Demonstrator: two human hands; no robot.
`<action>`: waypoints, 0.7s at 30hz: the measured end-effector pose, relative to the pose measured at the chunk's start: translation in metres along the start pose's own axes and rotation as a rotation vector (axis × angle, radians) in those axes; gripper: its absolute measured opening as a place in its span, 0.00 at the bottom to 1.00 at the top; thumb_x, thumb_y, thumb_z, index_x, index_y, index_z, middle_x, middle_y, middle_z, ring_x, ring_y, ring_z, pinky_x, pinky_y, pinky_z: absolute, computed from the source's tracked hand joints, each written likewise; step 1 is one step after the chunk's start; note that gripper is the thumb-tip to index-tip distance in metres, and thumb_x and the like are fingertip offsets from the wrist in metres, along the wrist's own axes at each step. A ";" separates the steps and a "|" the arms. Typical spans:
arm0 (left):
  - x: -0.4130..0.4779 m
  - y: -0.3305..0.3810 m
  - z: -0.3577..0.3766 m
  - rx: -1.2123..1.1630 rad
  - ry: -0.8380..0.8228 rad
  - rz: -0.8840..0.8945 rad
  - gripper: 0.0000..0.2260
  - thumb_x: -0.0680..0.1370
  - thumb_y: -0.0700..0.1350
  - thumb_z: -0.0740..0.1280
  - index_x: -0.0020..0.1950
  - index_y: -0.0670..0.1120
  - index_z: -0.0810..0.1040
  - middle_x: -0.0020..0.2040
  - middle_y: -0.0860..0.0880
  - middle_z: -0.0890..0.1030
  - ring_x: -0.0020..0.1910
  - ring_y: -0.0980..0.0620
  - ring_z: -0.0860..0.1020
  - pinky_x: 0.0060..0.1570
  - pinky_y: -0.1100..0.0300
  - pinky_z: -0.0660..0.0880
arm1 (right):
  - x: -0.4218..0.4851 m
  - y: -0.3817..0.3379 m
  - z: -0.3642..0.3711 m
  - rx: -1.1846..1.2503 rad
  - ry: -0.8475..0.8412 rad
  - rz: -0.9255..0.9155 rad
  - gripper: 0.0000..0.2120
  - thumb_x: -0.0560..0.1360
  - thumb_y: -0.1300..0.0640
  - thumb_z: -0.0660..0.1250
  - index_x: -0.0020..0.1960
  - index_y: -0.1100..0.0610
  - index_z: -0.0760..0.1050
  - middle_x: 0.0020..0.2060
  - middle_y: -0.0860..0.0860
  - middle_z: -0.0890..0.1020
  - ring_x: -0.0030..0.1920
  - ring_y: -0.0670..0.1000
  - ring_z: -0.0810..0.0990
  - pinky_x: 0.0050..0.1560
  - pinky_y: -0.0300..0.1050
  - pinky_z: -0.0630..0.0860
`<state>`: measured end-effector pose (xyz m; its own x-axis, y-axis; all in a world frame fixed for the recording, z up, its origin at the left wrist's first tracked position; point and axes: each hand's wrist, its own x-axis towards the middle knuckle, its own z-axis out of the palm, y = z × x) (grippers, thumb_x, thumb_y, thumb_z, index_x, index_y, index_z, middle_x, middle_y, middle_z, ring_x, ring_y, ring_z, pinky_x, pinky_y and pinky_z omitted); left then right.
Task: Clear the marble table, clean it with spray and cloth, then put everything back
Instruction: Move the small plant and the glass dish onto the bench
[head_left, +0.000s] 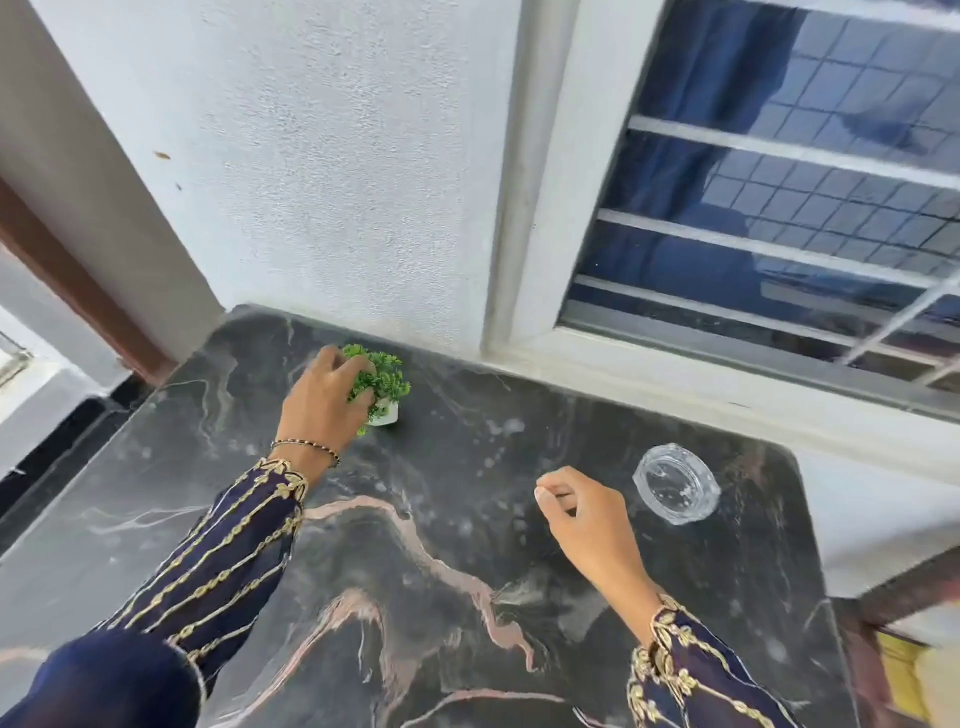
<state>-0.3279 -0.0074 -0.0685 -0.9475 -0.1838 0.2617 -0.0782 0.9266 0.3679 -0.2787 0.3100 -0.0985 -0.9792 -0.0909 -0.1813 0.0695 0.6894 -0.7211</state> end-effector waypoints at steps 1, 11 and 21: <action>-0.004 0.013 0.001 -0.033 -0.004 0.017 0.11 0.72 0.40 0.71 0.55 0.45 0.80 0.48 0.44 0.74 0.39 0.43 0.75 0.35 0.52 0.75 | 0.001 0.006 -0.007 0.007 0.013 0.034 0.04 0.79 0.53 0.68 0.50 0.49 0.82 0.43 0.41 0.85 0.44 0.40 0.83 0.51 0.45 0.82; -0.032 0.130 0.024 -0.283 -0.085 0.199 0.11 0.72 0.43 0.72 0.53 0.49 0.80 0.47 0.50 0.74 0.34 0.52 0.70 0.36 0.55 0.76 | 0.012 0.068 -0.078 -0.099 0.370 0.540 0.16 0.78 0.44 0.67 0.56 0.56 0.74 0.53 0.57 0.84 0.58 0.63 0.81 0.54 0.55 0.76; -0.056 0.179 0.042 -0.348 -0.214 0.337 0.09 0.71 0.44 0.73 0.51 0.50 0.82 0.44 0.54 0.73 0.31 0.50 0.73 0.37 0.57 0.76 | 0.002 0.112 -0.094 0.142 0.375 0.624 0.18 0.79 0.55 0.68 0.40 0.69 0.82 0.30 0.58 0.84 0.22 0.43 0.78 0.35 0.35 0.81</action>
<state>-0.3014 0.1825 -0.0552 -0.9472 0.2102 0.2421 0.3148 0.7524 0.5785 -0.2903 0.4542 -0.1168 -0.7474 0.5560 -0.3635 0.6332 0.4308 -0.6430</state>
